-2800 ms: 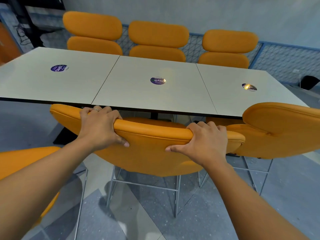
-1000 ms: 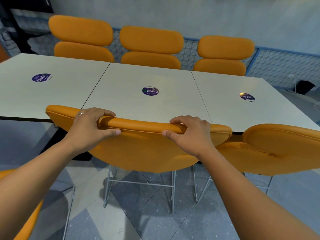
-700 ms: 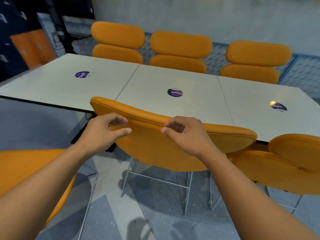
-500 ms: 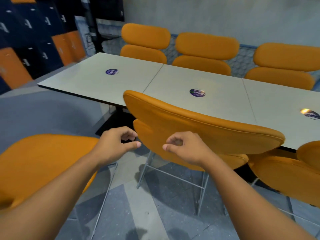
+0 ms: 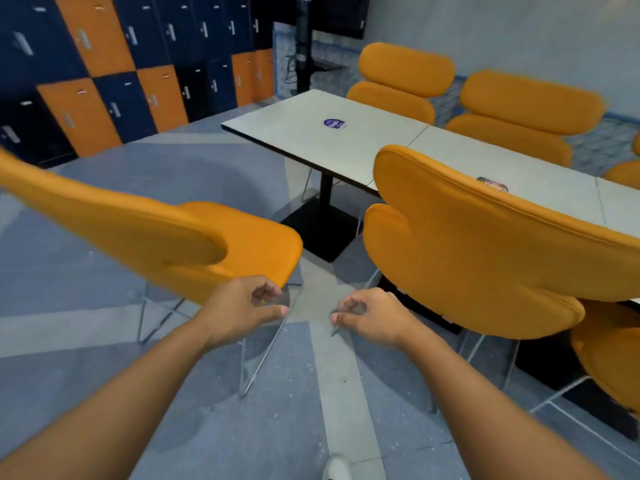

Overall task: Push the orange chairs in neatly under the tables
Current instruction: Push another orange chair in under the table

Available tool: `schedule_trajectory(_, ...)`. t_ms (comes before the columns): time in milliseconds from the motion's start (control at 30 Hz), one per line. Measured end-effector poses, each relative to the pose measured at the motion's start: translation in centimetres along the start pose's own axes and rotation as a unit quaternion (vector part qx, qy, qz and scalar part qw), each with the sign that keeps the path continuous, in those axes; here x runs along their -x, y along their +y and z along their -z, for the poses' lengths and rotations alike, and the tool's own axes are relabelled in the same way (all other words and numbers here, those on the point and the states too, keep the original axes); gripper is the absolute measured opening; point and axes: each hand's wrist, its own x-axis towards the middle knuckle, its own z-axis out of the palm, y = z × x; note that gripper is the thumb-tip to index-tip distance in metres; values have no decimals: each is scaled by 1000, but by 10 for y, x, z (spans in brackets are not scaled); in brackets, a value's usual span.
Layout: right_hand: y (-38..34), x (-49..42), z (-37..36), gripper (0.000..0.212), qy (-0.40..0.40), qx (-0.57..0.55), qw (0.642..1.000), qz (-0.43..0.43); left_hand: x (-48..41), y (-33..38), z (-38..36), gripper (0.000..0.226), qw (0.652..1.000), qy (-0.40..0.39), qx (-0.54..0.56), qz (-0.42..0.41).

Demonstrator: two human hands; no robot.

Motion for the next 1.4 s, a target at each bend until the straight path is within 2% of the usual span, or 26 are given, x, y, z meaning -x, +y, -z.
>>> schedule_trajectory(367, -74, 70, -122, 33, -39, 6, 998, 40, 145, -83, 75, 34, 997, 39, -61, 21)
schedule_trajectory(633, -136, 54, -148, 25, 21, 31, 993, 111, 182, -106, 139, 29, 990, 113, -82, 30)
schedule_trajectory(733, -173, 33, -147, 19, 67, 24, 988, 137, 177, -117, 169, 30, 987, 130, -90, 37)
schedule_trajectory(867, -214, -1, -136, 18, 172, 8, 971, 163, 155, -128, 210, 36, 984, 138, -109, 33)
schedule_trajectory(967, -242, -35, -124, 22, 248, 6, 955, 162, 127, -137, 244, 38, 981, 148, -119, 32)
schedule_trajectory(1067, -263, -66, -113, 27, 283, -2, 948, 148, 97, -141, 275, 37, 981, 154, -119, 31)
schedule_trajectory(1233, -287, -112, -109, 37, 262, 23, 955, 140, 47, -145, 315, 38, 977, 172, -124, 16)
schedule_trajectory(1400, -308, -145, -112, 56, 184, 44, 972, 141, -5, -152, 341, 61, 973, 158, -169, -15)
